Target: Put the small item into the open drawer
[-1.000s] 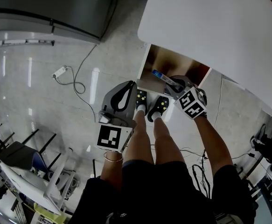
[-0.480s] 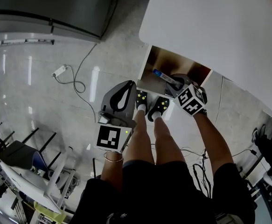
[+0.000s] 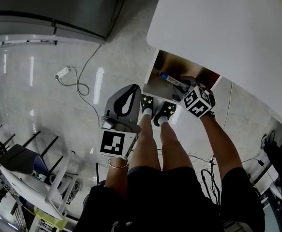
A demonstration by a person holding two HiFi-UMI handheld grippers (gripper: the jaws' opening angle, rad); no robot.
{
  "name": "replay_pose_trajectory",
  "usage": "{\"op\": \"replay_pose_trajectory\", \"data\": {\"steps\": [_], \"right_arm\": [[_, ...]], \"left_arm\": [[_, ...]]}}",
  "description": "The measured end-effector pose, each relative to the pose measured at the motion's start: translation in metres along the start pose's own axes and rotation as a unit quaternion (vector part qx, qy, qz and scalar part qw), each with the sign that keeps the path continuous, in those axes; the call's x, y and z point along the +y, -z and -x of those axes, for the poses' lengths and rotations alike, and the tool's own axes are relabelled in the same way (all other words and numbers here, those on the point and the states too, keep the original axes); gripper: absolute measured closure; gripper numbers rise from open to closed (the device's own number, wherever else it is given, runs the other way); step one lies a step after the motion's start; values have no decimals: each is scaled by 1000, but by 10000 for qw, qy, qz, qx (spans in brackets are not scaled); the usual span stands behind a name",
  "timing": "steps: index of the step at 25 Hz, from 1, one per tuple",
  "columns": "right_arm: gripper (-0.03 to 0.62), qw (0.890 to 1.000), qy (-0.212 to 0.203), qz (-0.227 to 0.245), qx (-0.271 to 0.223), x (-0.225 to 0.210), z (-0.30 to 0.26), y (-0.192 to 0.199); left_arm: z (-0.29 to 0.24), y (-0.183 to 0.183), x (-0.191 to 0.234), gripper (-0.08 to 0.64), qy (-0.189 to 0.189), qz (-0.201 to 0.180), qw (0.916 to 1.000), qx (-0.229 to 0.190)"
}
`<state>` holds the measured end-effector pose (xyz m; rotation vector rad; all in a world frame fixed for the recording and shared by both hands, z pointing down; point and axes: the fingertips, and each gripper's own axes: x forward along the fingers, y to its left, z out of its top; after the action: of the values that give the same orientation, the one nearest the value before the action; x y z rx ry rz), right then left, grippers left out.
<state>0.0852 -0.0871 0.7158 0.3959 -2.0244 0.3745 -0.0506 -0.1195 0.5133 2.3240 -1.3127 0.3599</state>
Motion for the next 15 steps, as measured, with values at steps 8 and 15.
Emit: {"op": "replay_pose_trajectory", "data": {"steps": [8,15], "right_arm": [[495,9997,-139,160,114,-1,-11,2],[496,9992,-221,278,189,-4,-18,-1]], "left_arm": [[-2,4,4,549,-112,52,9999,43],[-6,2,10,549,-209,105,9997,38]]}}
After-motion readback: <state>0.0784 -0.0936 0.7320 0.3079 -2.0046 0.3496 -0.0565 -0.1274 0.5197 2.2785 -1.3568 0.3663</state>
